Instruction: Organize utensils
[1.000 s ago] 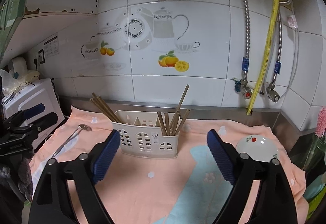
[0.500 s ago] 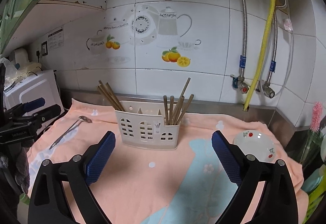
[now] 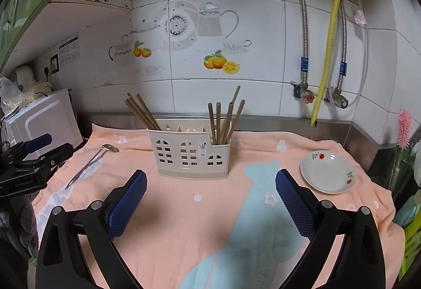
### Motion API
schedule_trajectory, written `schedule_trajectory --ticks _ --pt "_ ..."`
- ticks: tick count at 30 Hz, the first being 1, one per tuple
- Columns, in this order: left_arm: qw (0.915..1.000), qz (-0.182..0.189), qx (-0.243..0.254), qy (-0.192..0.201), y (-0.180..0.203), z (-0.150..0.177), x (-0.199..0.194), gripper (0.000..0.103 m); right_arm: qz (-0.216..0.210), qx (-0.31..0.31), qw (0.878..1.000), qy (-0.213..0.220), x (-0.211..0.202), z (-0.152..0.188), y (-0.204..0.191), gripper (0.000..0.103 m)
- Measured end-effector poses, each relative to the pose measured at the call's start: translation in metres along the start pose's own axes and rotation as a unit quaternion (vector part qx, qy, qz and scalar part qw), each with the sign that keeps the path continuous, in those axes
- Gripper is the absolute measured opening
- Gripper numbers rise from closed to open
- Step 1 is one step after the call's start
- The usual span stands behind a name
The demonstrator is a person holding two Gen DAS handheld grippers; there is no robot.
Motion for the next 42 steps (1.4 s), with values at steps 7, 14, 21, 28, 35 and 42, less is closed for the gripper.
schedule_trajectory --ticks 7,14,21,28,35,42 --pt "1.0 0.004 0.003 -0.005 0.007 0.012 -0.012 0.098 0.007 0.002 1.0 -0.008 -0.007 0.015 0.0 0.096" --pt "0.9999 0.001 0.008 -0.008 0.011 0.02 -0.02 0.098 0.018 -0.002 1.0 -0.014 -0.011 0.027 -0.002 0.096" --pt "0.9998 -0.003 0.013 -0.014 0.014 0.03 -0.025 0.098 0.015 0.003 1.0 -0.018 -0.015 0.034 -0.006 0.096" --pt "0.9997 -0.008 0.006 -0.02 0.013 0.037 -0.028 0.098 0.015 0.005 1.0 -0.018 -0.018 0.037 -0.008 0.096" --pt "0.9997 -0.007 0.008 -0.023 0.014 0.042 -0.03 0.098 0.016 0.006 1.0 -0.021 -0.02 0.042 -0.009 0.096" --pt "0.9996 -0.009 0.018 -0.022 0.017 0.042 -0.034 0.098 0.017 0.008 1.0 -0.021 -0.022 0.043 -0.009 0.096"
Point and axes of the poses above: each gripper's, at about its wrist camera, not at the fingertips, and x roughly the way its jaws point, y to its right, z to its underside, the point moved 6 cm from there along x, roughly the way its jaws point, and after that the axes turned 11 degrees about y, right-handed, at the moved point
